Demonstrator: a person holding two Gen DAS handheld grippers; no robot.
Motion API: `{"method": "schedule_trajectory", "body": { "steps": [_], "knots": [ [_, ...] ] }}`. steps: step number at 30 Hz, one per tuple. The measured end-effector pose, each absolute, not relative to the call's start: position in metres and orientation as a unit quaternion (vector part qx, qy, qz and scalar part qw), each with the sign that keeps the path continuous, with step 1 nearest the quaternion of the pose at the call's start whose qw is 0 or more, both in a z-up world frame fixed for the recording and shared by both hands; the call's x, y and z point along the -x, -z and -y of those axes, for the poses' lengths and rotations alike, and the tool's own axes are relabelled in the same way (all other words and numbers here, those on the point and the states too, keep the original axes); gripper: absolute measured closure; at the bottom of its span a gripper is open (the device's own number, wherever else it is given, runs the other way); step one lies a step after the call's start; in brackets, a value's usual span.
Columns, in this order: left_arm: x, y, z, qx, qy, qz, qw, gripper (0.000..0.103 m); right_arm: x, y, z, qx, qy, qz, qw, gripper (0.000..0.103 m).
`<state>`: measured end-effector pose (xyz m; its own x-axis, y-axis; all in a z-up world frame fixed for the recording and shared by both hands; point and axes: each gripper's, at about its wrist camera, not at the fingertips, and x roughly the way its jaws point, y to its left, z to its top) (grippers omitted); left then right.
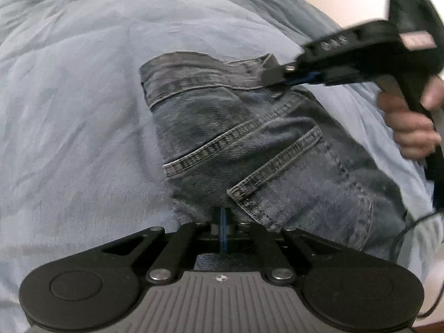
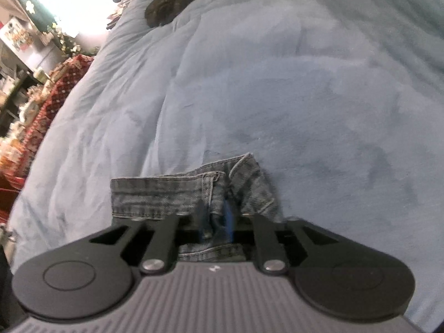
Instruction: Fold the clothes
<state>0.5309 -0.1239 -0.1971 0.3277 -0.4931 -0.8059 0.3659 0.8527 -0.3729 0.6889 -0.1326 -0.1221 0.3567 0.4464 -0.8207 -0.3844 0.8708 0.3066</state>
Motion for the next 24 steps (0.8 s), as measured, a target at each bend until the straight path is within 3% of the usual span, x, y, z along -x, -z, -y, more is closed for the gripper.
{"method": "schedule_trajectory", "body": {
  "steps": [5, 12, 21, 22, 24],
  "knots": [
    [-0.530, 0.168, 0.116, 0.096, 0.278, -0.483, 0.825, 0.097, -0.651, 0.080, 0.132, 0.045, -0.234, -0.416, 0.877, 0.094],
    [-0.540, 0.190, 0.132, 0.073, 0.277, -0.494, 0.821, 0.097, -0.674, 0.137, 0.139, 0.084, -0.209, -0.445, 0.867, 0.091],
    [-0.546, 0.164, 0.118, 0.139, 0.270, -0.459, 0.835, 0.098, -0.685, 0.135, 0.134, 0.080, -0.228, -0.433, 0.868, 0.092],
    [-0.549, 0.161, 0.117, 0.141, 0.269, -0.452, 0.839, 0.098, -0.685, 0.136, 0.134, 0.085, -0.229, -0.433, 0.868, 0.092],
    [-0.556, 0.161, 0.119, 0.132, 0.262, -0.446, 0.845, 0.098, -0.683, 0.129, 0.139, 0.084, -0.225, -0.428, 0.871, 0.078]
  ]
}}
